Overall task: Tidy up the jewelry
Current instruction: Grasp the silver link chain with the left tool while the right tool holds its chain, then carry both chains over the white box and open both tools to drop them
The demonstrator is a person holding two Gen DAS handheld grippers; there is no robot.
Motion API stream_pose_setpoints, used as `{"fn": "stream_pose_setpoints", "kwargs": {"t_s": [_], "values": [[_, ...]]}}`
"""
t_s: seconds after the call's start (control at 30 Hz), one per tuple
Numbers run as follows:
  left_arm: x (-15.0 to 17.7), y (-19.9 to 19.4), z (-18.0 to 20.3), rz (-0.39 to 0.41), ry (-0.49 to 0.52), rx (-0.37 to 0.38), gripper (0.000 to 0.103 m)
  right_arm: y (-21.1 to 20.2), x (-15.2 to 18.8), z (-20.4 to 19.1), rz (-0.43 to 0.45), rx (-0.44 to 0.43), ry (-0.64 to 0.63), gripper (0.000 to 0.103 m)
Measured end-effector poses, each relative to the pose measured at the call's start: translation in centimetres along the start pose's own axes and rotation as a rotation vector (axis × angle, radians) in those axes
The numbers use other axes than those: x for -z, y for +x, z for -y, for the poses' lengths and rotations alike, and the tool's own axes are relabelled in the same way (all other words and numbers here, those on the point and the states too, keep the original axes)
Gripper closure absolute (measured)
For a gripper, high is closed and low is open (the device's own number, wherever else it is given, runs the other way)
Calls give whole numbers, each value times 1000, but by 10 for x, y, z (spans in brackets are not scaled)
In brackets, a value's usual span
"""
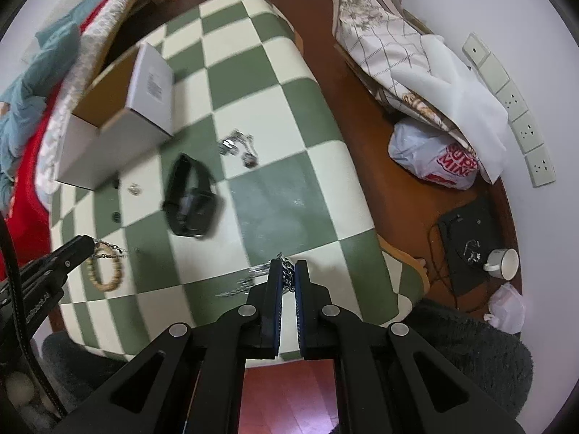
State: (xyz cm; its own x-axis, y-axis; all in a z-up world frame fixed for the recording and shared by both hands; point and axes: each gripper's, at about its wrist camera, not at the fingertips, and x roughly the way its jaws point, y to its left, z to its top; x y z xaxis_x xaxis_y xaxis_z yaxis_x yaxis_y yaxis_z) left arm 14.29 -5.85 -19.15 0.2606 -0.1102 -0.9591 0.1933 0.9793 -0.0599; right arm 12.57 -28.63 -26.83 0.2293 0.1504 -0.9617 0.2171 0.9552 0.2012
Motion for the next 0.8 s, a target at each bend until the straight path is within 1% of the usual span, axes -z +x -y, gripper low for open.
{"fn": "stream_pose_setpoints", "kwargs": {"t_s": [0.1,0.13,0.23,0.37,0.5,0.6,0.8], "values": [[-2,-18,-9,28,-15,10,97,-19,-2,-10,24,-28,-16,96],[-12,-19,-4,33,-19,15,97,-25,-3,-13,32,-34,-21,96],[-23,-37,-2,69,-23,25,97,-42,-8,-21,56,-46,-45,96],[-40,-62,-7,113,-34,42,97,-72,-19,-40,94,-90,-79,97],[-65,-78,-16,161,-43,20,97,-97,-37,-67,144,-105,-140,97],[-86,-79,-24,177,-40,-11,97,-106,-58,-94,180,-93,-199,97],[-124,-64,-43,174,-46,-54,97,-106,-103,-143,224,-62,-290,96]]}}
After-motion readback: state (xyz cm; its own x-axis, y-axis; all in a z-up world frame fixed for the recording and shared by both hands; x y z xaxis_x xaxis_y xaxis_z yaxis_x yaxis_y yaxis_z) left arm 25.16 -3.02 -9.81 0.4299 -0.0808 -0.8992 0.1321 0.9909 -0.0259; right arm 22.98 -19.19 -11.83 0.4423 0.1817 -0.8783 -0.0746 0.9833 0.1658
